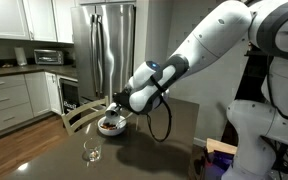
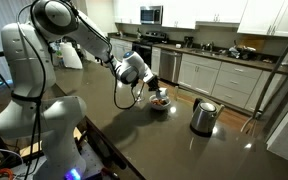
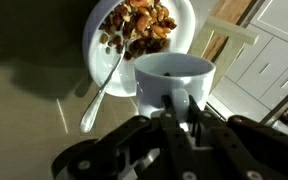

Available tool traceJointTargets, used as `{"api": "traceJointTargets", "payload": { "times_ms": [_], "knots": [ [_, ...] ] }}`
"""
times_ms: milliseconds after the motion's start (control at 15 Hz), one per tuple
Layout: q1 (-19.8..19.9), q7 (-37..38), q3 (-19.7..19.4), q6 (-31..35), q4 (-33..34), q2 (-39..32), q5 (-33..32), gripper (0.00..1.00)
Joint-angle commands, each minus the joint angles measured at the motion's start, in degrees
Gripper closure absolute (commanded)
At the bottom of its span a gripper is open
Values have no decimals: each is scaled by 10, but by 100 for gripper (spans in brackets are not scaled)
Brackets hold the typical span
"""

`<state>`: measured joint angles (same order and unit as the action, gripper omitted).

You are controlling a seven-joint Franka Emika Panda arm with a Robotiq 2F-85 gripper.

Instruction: Pour the contents from the white cup into the white bowl

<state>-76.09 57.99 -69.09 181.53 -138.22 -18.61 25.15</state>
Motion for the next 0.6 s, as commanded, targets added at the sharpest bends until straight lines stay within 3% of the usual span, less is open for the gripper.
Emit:
{"api": "traceJointTargets", "payload": {
  "times_ms": [0, 533],
  "knots": [
    [-27, 9, -35, -6, 6, 8, 7, 96],
    [-88, 8, -109, -2, 8, 7, 9, 96]
  ]
}}
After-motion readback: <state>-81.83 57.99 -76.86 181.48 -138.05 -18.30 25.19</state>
